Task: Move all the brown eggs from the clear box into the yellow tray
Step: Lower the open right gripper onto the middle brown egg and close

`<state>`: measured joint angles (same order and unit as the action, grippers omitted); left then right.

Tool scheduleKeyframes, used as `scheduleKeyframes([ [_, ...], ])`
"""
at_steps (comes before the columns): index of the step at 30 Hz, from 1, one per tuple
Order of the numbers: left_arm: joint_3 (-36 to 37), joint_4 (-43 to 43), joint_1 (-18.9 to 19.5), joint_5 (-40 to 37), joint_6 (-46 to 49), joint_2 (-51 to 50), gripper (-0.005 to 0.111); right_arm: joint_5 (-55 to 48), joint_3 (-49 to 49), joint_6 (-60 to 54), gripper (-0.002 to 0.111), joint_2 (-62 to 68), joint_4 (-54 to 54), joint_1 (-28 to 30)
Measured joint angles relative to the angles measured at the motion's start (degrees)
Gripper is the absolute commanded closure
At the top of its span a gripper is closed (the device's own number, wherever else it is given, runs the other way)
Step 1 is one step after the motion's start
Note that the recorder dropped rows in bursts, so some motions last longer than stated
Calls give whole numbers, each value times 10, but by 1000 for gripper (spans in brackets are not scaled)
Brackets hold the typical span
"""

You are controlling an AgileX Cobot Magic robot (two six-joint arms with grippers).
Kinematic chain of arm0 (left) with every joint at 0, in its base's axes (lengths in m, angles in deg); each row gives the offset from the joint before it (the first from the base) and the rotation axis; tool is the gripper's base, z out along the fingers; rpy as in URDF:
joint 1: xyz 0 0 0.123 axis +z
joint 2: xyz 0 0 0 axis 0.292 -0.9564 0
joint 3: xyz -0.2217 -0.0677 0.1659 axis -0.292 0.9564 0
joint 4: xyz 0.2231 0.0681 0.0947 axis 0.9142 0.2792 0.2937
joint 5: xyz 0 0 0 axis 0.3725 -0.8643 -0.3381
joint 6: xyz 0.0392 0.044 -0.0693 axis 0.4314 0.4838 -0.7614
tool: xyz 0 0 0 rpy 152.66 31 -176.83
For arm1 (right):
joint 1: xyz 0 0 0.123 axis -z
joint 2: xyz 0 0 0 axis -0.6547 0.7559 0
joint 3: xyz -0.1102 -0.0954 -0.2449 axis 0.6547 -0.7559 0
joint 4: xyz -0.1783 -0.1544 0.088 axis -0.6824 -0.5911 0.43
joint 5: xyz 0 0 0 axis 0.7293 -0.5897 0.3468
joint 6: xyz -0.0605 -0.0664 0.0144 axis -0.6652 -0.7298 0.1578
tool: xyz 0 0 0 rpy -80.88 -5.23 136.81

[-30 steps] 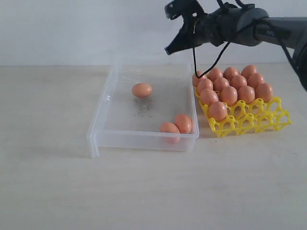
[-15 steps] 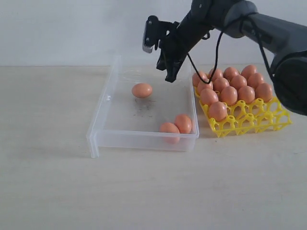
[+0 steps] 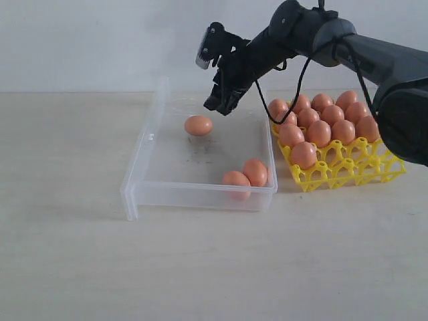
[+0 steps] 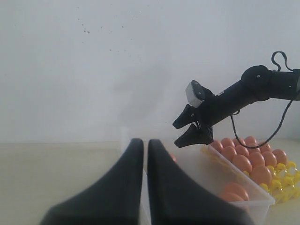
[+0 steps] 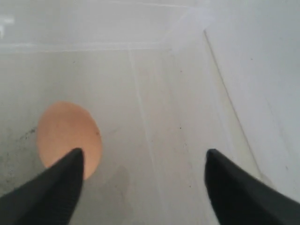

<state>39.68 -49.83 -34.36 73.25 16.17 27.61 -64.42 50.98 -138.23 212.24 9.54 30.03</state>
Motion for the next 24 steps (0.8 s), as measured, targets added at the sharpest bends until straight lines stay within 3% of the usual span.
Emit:
scheduleKeyframes([
  [3,0,0,0,0,0,0,103,-15,0,24,42,0,8,16],
  [10,0,0,0,0,0,0,103,-161,1,-34,42,16,19,17],
  [24,0,0,0,0,0,0,103,-73,1,-138,42,38,73,4],
])
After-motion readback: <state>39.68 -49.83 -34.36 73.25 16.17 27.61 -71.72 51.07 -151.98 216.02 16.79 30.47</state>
